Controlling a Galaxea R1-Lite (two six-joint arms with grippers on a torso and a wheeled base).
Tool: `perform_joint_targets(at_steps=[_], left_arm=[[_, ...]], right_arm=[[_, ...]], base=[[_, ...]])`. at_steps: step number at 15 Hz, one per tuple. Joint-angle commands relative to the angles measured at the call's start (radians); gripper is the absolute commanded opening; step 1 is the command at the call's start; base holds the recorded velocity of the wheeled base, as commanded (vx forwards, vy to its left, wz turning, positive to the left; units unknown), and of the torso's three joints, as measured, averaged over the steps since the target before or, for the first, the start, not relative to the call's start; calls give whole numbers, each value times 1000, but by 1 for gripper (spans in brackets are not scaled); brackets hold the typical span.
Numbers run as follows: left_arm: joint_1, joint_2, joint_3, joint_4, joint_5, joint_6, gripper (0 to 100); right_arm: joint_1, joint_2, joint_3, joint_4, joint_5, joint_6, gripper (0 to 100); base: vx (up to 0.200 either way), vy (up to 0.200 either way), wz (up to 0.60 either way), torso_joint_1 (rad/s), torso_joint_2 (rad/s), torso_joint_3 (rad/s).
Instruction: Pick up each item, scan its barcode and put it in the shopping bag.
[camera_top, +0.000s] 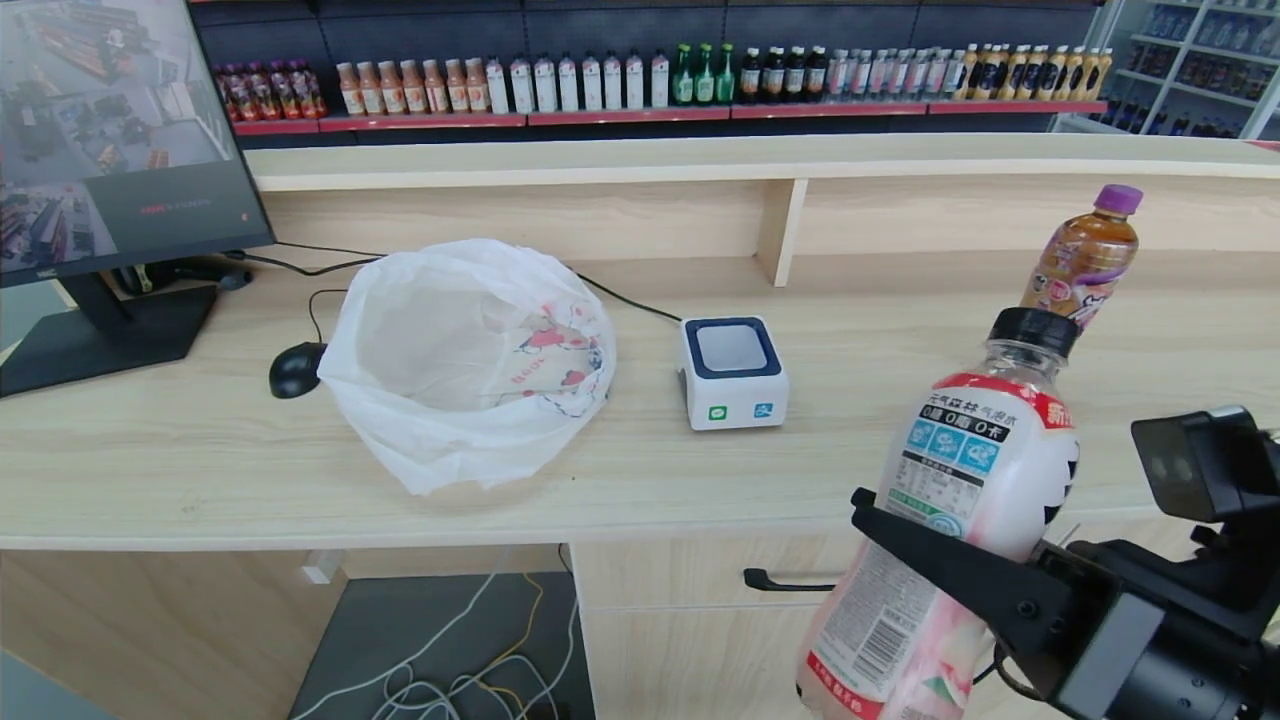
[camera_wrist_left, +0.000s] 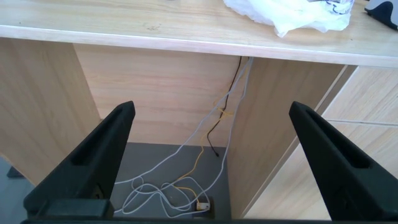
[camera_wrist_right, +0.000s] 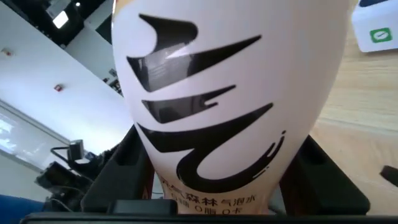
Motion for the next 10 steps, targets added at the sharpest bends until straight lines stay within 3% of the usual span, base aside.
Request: perform_joint_targets(at_steps=[1, 10], left_arm=[[0, 0, 0, -2, 1, 0, 100], [0, 0, 0, 0, 1, 0, 100]], right_arm=[[68, 31, -1, -24, -1, 55, 0], [152, 169, -214, -76, 4, 294, 0]], base=[[0, 0, 0, 0, 0, 0], [0, 0, 0, 0, 0, 0]])
